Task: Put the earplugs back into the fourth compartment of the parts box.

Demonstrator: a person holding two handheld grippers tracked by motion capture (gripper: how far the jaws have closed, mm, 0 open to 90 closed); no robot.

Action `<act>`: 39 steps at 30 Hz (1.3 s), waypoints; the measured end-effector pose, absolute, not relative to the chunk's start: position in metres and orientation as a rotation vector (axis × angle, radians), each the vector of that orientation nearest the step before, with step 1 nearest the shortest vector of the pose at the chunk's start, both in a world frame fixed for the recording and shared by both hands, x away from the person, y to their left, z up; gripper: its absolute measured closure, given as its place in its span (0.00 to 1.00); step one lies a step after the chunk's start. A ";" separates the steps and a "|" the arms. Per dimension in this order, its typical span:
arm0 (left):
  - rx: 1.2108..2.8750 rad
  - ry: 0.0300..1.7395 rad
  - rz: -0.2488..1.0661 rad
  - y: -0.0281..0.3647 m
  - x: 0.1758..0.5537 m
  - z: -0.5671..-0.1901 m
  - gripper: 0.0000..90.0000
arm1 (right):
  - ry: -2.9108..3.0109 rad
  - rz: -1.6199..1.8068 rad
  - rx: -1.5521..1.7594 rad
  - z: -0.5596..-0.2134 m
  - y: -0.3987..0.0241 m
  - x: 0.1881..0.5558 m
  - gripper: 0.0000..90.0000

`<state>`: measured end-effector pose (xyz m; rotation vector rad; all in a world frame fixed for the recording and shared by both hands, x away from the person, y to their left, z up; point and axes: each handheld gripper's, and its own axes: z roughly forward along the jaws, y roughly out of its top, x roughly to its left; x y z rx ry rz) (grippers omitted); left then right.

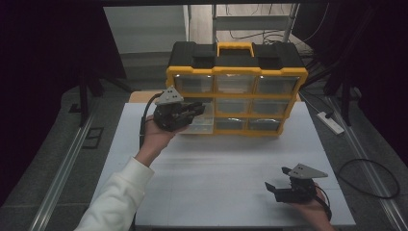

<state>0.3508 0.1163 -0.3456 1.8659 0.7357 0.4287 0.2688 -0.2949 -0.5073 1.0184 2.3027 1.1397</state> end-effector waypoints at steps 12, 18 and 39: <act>1.901 0.819 0.445 0.117 0.375 -0.358 0.87 | 2.301 1.143 1.021 -0.507 -0.295 0.269 0.15; 1.924 0.836 0.455 0.116 0.380 -0.362 0.87 | 2.301 1.146 1.020 -0.507 -0.295 0.269 0.15; 1.895 0.810 0.481 0.137 0.326 -0.373 0.28 | 2.300 1.148 1.016 -0.507 -0.296 0.268 0.15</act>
